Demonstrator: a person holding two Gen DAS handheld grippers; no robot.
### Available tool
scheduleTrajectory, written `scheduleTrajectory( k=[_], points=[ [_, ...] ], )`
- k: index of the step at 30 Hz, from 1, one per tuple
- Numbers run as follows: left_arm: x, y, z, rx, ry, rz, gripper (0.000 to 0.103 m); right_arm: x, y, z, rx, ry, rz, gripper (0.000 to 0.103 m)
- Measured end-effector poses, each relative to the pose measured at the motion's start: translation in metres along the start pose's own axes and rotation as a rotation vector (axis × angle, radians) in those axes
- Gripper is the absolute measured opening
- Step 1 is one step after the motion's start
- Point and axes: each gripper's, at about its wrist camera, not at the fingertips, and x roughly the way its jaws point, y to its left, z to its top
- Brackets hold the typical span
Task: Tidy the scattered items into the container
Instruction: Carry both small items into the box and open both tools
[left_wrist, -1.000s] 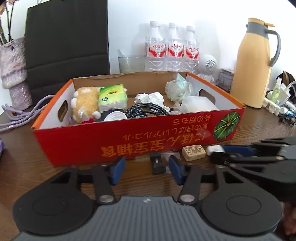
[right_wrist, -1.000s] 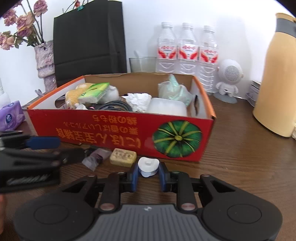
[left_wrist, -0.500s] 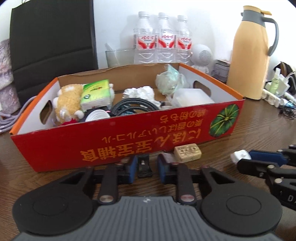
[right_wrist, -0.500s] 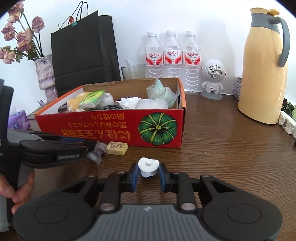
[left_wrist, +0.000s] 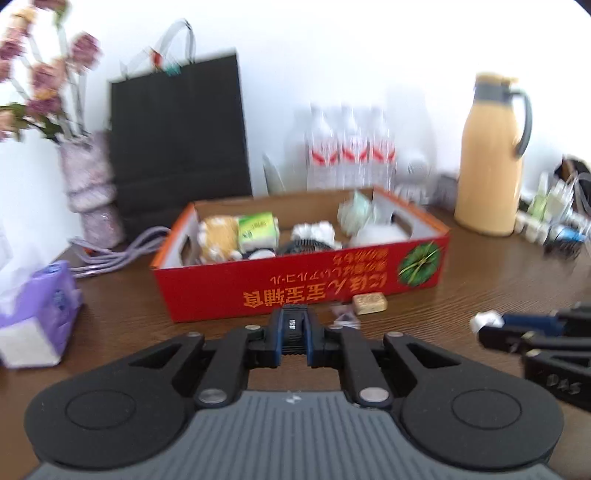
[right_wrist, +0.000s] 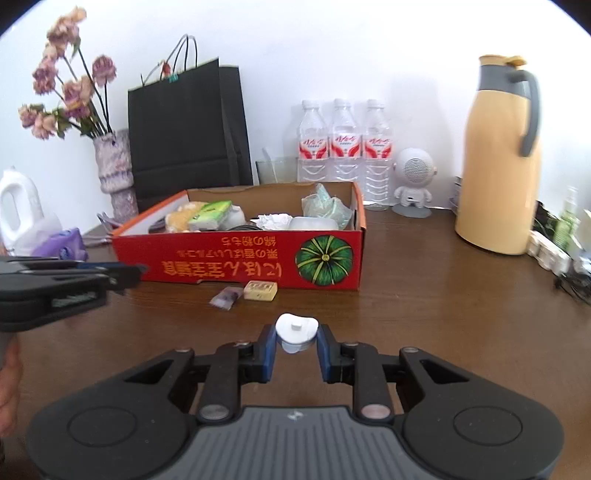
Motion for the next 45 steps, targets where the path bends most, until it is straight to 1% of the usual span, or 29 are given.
scheduleTrajectory(
  k=[2, 6, 8, 10, 12, 13, 18, 21, 23, 25, 28, 31, 34, 36, 38, 40, 41, 42, 43, 44, 45],
  points=[
    [-0.027, -0.006, -0.009, -0.016, -0.042, 0.006, 0.012, -0.018, 0.002, -0.007, 0.011, -0.004, 0.009, 0.022],
    [-0.07, -0.017, -0.03, -0.038, -0.105, 0.009, 0.012, -0.048, 0.013, -0.022, -0.015, -0.02, 0.023, 0.022],
    [-0.088, -0.02, -0.039, -0.044, -0.118, 0.006, 0.012, -0.063, 0.018, -0.028, -0.026, -0.043, 0.028, 0.022],
    [-0.097, -0.021, -0.046, -0.032, -0.094, -0.016, 0.012, -0.077, 0.023, -0.033, -0.036, -0.074, 0.033, 0.022],
    [-0.106, -0.022, -0.05, -0.035, -0.061, -0.017, 0.012, -0.091, 0.027, -0.039, -0.04, -0.104, 0.039, 0.022],
    [-0.111, -0.022, -0.052, -0.039, -0.058, -0.019, 0.012, -0.097, 0.029, -0.042, -0.036, -0.114, 0.039, 0.022],
    [-0.138, -0.025, -0.06, -0.024, -0.102, -0.017, 0.012, -0.122, 0.034, -0.054, -0.032, -0.146, 0.052, 0.022],
    [-0.152, -0.029, -0.06, -0.009, -0.141, -0.018, 0.012, -0.139, 0.034, -0.059, -0.04, -0.19, 0.04, 0.022],
    [-0.158, -0.033, -0.059, 0.017, -0.146, -0.016, 0.012, -0.149, 0.032, -0.059, -0.036, -0.225, 0.041, 0.022],
    [-0.164, -0.034, -0.057, 0.011, -0.155, -0.016, 0.012, -0.159, 0.031, -0.059, -0.04, -0.258, 0.041, 0.022],
    [-0.168, -0.033, -0.055, 0.013, -0.18, -0.011, 0.012, -0.165, 0.033, -0.057, -0.057, -0.286, 0.028, 0.022],
    [-0.16, -0.028, -0.049, 0.013, -0.182, 0.004, 0.012, -0.16, 0.032, -0.047, -0.065, -0.282, 0.03, 0.022],
    [-0.148, -0.019, -0.033, 0.001, -0.209, 0.024, 0.012, -0.148, 0.027, -0.03, -0.059, -0.284, 0.024, 0.022],
    [-0.135, -0.011, -0.016, -0.003, -0.237, 0.024, 0.012, -0.137, 0.024, -0.015, -0.055, -0.29, 0.024, 0.022],
    [-0.116, -0.002, 0.009, 0.013, -0.263, 0.033, 0.012, -0.121, 0.021, 0.007, -0.062, -0.294, 0.03, 0.022],
    [-0.088, 0.011, 0.037, 0.03, -0.262, 0.057, 0.012, -0.101, 0.016, 0.035, -0.066, -0.284, 0.055, 0.022],
    [-0.071, 0.02, 0.053, 0.034, -0.243, 0.054, 0.012, -0.09, 0.013, 0.052, -0.061, -0.279, 0.069, 0.022],
    [-0.049, 0.031, 0.068, 0.028, -0.207, 0.046, 0.012, -0.076, 0.011, 0.071, -0.067, -0.255, 0.081, 0.022],
    [-0.026, 0.044, 0.083, 0.001, -0.158, 0.038, 0.012, -0.061, 0.008, 0.089, -0.074, -0.226, 0.093, 0.022],
    [0.0, 0.056, 0.097, -0.034, -0.092, 0.006, 0.012, -0.045, 0.004, 0.108, -0.067, -0.208, 0.106, 0.022],
    [0.026, 0.067, 0.11, -0.071, -0.026, -0.037, 0.012, -0.027, 0.0, 0.127, -0.065, -0.171, 0.119, 0.022]
  ],
)
